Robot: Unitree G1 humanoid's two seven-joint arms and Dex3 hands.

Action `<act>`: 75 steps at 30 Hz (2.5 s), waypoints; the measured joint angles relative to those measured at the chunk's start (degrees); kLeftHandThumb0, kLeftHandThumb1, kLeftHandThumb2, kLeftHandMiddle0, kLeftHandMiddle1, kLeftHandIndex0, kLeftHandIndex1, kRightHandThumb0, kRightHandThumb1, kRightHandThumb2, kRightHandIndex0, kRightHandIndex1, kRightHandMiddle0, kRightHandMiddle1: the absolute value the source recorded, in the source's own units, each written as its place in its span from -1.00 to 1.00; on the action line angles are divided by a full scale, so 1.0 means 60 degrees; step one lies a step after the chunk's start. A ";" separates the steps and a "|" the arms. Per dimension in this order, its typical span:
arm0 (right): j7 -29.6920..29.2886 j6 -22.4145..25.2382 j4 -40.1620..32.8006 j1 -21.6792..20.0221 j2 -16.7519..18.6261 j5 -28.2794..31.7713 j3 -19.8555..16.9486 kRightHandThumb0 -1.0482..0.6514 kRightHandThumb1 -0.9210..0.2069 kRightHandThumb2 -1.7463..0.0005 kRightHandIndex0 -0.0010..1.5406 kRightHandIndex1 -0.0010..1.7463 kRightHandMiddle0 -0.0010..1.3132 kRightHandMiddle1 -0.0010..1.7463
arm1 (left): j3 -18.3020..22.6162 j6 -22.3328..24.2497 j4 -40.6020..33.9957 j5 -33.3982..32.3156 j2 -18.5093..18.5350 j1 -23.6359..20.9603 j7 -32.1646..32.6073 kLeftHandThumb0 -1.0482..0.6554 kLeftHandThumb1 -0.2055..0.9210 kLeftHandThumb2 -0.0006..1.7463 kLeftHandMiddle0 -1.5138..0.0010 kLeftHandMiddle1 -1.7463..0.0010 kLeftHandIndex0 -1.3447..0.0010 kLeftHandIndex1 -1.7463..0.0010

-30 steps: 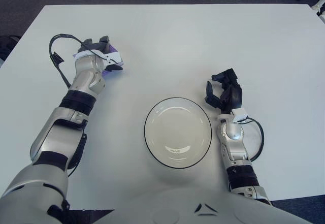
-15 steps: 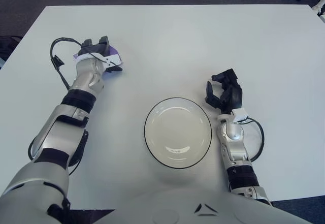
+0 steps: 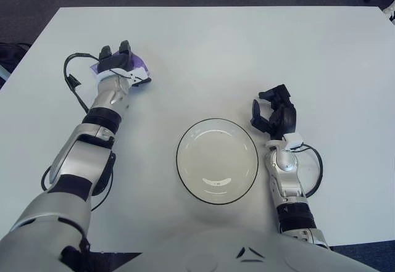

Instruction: Put the tissue paper into the plate.

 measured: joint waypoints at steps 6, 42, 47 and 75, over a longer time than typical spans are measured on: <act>0.0073 0.0030 -0.0096 0.0076 0.0001 0.0047 -0.0023 0.23 -0.16 -0.23 -0.28 0.66 -0.32 1.00 | 0.0202 -0.0568 0.0536 -0.0298 -0.0250 0.0060 0.1337 -0.57 -0.20 0.19 1.00 -0.39 1.00 -0.03; 0.0252 0.0037 -0.0360 0.0380 -0.0047 0.0236 -0.0119 0.23 -0.07 -0.31 -0.27 0.67 -0.24 1.00 | 0.1289 -0.2078 0.2061 -0.2003 -0.0967 0.0042 0.4967 0.23 -0.71 0.92 -0.23 -0.82 0.02 -1.00; 0.0271 0.0035 -0.0362 0.0380 -0.0037 0.0247 -0.0130 0.23 -0.07 -0.31 -0.27 0.67 -0.23 1.00 | 0.1556 -0.2570 0.2075 -0.2329 -0.0974 0.0121 0.4965 0.23 -0.71 0.91 -0.24 -0.81 0.02 -1.00; 0.0181 -0.0030 -0.0387 0.0365 0.0045 0.0215 -0.0203 0.23 -0.06 -0.30 -0.25 0.64 -0.24 1.00 | 0.5953 -0.5934 0.0042 -0.9224 -0.2266 0.1284 -0.1498 0.23 -0.65 0.85 -0.22 -0.75 0.05 -1.00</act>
